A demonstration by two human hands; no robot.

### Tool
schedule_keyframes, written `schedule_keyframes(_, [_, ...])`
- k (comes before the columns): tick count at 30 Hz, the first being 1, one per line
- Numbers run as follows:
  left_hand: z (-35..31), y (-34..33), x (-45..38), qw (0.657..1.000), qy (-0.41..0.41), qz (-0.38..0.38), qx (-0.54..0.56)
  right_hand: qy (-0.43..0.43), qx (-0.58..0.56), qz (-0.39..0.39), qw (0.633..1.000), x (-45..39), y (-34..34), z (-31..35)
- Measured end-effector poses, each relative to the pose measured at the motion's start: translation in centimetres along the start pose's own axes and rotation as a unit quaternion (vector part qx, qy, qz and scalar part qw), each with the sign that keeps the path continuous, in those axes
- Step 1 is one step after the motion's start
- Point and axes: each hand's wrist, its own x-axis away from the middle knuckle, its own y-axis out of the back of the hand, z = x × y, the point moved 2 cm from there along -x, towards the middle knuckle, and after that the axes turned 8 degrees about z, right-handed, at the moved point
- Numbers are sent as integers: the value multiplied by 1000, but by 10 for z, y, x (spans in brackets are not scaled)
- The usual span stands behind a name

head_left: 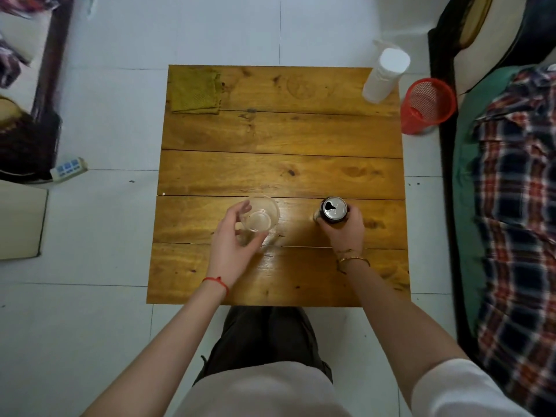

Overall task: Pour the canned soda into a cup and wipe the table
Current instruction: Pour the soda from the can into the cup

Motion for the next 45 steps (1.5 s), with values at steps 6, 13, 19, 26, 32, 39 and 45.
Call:
schedule_keyframes(6, [-33, 28, 17, 999, -32, -6, -4, 44, -73, 6, 996, 35, 41, 48])
schedule_keyframes(13, [-91, 66, 43, 997, -80, 3, 2, 176, -101, 3, 979, 88, 113, 128])
schedule_keyframes(19, [-132, 83, 62, 993, -114, 22, -6, 276, -65, -2, 959, 127, 164, 182])
schedule_keyframes(26, [-161, 100, 82, 988, -152, 28, 1, 362, 11, -3, 932, 167, 204, 226])
schedule_keyframes(32, [-180, 114, 95, 983, -180, 22, -22, 411, 83, -21, 908, 193, 232, 261])
schedule_keyframes(39, [-191, 122, 100, 980, -194, 15, -33, 441, 190, -21, 877, 209, 251, 300])
schedule_keyframes(45, [-196, 121, 98, 982, -191, 11, -9, 455, 294, -34, 840, 214, 255, 320])
